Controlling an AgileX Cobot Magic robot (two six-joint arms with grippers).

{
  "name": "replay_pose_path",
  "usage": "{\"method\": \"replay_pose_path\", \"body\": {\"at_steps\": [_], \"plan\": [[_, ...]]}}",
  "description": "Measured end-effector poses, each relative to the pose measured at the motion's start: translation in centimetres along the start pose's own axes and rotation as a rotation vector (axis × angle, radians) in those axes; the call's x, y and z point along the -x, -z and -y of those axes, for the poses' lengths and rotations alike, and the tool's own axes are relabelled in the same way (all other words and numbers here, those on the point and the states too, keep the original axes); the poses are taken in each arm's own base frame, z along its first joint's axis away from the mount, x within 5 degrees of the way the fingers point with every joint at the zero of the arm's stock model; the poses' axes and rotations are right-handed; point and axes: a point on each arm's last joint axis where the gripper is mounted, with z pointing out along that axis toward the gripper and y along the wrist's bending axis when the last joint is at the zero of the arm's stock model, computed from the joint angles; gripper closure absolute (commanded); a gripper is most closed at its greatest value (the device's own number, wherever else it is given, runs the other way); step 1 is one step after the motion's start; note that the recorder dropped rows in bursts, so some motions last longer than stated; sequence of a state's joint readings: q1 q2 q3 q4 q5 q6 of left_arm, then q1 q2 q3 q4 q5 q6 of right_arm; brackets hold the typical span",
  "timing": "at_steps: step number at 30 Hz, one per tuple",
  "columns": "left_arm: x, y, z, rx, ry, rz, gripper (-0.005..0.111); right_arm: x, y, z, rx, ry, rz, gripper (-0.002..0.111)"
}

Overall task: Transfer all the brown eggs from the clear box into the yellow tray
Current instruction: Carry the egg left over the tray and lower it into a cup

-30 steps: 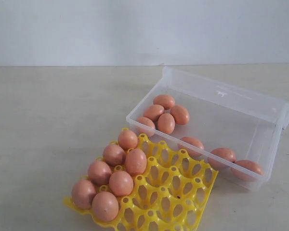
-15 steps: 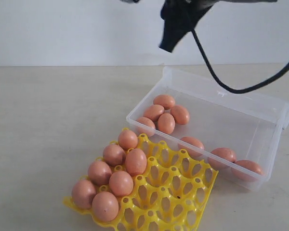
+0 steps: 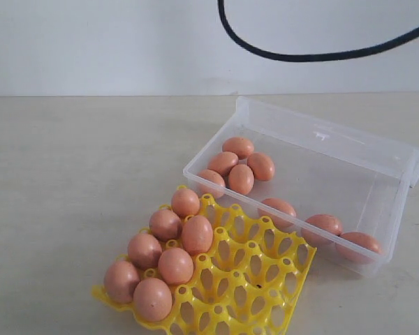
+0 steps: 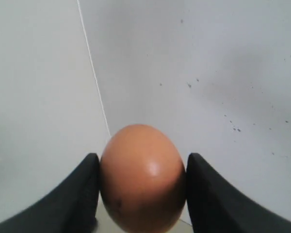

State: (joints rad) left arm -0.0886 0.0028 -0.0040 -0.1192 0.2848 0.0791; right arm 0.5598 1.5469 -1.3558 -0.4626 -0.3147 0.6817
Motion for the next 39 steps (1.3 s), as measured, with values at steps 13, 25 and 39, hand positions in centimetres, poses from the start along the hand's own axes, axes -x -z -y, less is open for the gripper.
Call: {"method": "replay_pose_path", "body": {"at_steps": [13,25,39], "plan": [[0.0,0.0,0.0,0.000,0.000,0.000,0.103,-9.3,6.5,6.5,0.110,-0.344,-0.062,0.109],[0.0,0.0,0.0,0.000,0.000,0.000,0.103,-17.1,9.5,5.8,0.244,-0.074,-0.566,0.109],[0.0,0.0,0.0,0.000,0.000,0.000,0.103,-23.8,9.0,8.6,0.142,-0.131,-0.686,0.109]]}}
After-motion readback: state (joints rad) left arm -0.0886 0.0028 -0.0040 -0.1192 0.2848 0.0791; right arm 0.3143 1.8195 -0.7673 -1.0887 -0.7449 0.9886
